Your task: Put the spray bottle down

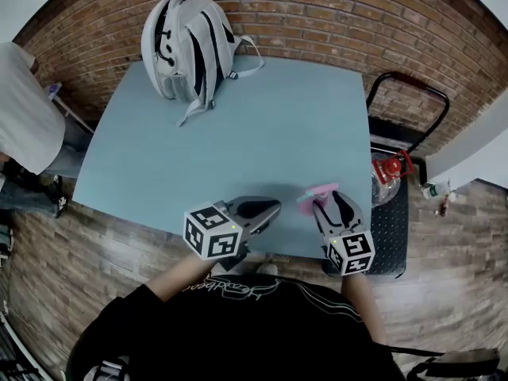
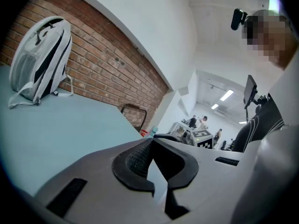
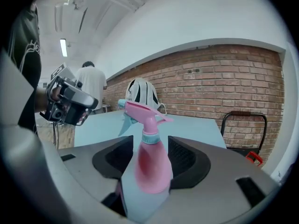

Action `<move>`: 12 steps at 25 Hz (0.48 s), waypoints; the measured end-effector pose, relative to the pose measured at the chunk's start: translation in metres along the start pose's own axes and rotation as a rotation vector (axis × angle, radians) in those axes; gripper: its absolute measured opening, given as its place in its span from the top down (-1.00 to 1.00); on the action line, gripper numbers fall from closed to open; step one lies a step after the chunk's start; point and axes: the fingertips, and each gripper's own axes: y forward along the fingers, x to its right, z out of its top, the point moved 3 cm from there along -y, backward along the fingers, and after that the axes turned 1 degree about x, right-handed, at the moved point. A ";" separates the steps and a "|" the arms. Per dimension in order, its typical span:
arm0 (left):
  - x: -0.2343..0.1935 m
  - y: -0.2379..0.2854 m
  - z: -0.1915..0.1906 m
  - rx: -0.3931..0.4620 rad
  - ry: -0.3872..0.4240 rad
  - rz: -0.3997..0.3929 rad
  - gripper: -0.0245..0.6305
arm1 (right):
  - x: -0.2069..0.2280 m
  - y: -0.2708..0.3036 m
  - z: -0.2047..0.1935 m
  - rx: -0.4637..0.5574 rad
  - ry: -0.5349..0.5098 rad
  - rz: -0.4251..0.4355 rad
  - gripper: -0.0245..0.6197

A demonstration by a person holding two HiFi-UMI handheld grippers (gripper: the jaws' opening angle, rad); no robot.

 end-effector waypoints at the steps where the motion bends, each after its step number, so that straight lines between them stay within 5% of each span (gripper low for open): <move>1: 0.004 -0.003 -0.001 0.009 0.001 0.007 0.90 | -0.002 -0.008 0.001 0.014 0.004 0.004 0.34; 12: 0.121 -0.047 -0.027 0.113 0.060 -0.013 0.90 | -0.080 -0.148 0.051 0.212 0.085 0.160 0.35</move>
